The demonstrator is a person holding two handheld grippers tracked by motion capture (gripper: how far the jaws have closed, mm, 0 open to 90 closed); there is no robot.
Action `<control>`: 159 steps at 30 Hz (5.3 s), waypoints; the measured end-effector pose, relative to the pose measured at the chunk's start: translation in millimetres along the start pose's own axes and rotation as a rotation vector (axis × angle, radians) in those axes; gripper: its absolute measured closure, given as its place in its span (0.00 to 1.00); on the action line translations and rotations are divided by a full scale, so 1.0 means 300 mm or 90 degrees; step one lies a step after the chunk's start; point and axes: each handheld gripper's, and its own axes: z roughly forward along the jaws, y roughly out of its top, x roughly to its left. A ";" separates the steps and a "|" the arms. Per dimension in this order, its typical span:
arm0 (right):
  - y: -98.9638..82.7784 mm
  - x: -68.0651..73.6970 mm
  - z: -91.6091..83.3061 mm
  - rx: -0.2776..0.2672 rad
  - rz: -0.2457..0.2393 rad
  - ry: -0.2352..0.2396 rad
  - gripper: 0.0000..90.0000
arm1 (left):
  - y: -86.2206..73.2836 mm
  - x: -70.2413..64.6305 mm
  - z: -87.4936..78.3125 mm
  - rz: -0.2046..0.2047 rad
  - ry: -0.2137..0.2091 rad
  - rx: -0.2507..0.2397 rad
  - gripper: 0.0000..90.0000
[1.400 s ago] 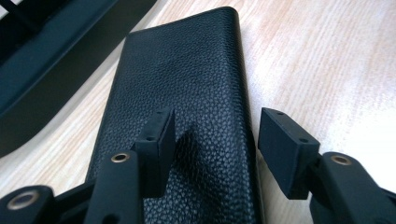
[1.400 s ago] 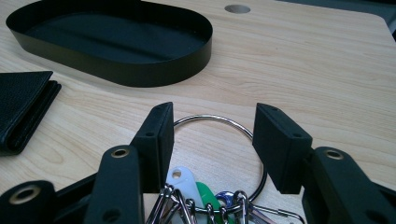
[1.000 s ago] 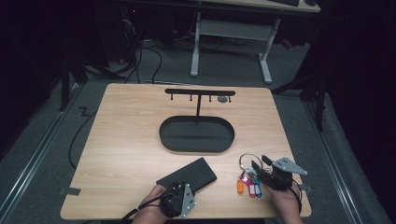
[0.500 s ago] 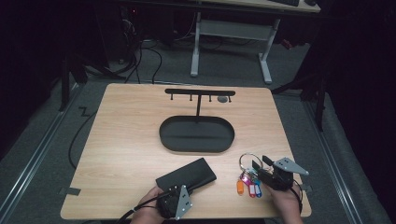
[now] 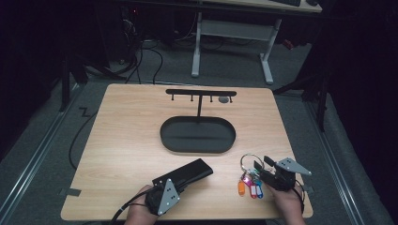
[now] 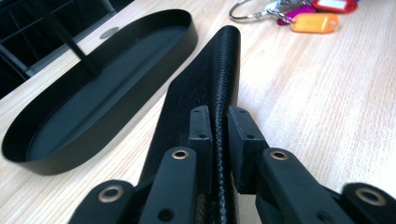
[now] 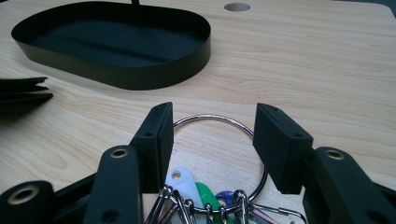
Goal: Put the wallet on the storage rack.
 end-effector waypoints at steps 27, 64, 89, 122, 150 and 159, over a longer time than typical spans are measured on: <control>0.000 -0.009 -0.002 0.000 0.009 0.000 0.54 | 0.005 0.065 -0.099 -0.104 -0.033 -0.071 0.91; -0.004 -0.013 0.007 0.010 0.009 0.009 0.54 | -0.062 0.143 -0.082 -0.178 -0.033 -0.095 0.78; 0.003 -0.026 -0.011 -0.001 0.013 0.009 0.53 | -0.027 0.187 -0.093 -0.130 -0.039 0.076 0.52; 0.002 -0.036 -0.005 0.010 0.022 0.040 0.53 | 0.186 0.247 -0.039 0.003 -0.144 0.435 0.65; -0.002 -0.040 0.000 0.014 0.029 0.048 0.53 | 0.193 0.231 -0.009 0.085 -0.150 0.432 0.83; -0.004 -0.044 -0.004 0.011 0.032 0.047 0.53 | 0.226 0.260 -0.026 0.102 -0.137 0.403 0.83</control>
